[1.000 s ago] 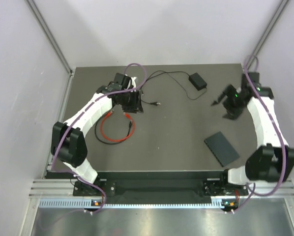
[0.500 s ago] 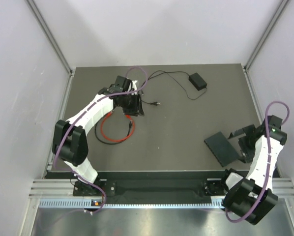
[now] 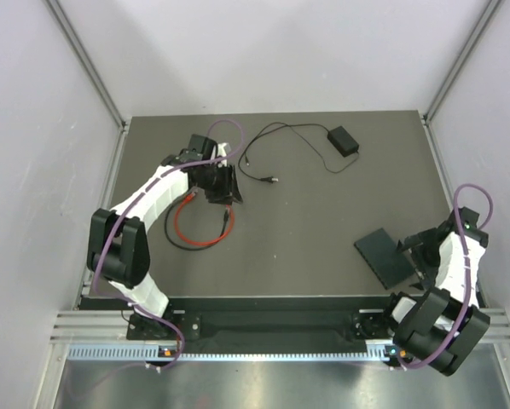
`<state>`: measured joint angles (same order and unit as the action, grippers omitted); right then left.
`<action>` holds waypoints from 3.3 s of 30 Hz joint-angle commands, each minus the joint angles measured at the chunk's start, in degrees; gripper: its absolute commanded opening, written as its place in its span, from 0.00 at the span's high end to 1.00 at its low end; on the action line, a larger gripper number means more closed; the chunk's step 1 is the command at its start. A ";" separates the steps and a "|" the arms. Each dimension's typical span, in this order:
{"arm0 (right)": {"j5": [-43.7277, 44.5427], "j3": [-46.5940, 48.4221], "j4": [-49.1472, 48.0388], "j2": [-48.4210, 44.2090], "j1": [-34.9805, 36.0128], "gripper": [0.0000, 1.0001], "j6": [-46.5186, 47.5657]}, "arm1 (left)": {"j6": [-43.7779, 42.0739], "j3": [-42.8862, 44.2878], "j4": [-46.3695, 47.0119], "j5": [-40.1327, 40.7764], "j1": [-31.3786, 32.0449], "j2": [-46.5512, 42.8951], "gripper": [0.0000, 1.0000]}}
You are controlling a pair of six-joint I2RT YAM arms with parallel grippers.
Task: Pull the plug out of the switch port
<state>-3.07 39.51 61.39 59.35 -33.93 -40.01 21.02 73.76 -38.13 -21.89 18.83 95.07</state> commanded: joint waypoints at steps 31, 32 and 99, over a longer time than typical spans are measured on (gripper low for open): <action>4.30 -3.73 -13.13 1.55 5.72 0.13 2.12 | -1.24 4.64 -0.10 -3.69 -0.72 1.26 0.55; 3.69 -3.73 -13.74 1.82 5.72 0.13 2.56 | -1.24 4.99 -0.36 -3.51 -0.72 1.09 0.55; -16.80 10.06 -37.39 31.86 31.46 0.51 18.74 | 1.92 13.61 -5.02 -8.88 9.73 8.65 0.55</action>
<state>-21.41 46.44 28.08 88.27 -5.76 -20.71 24.18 87.83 -41.89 -31.94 28.82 106.45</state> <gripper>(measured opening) 0.504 0.447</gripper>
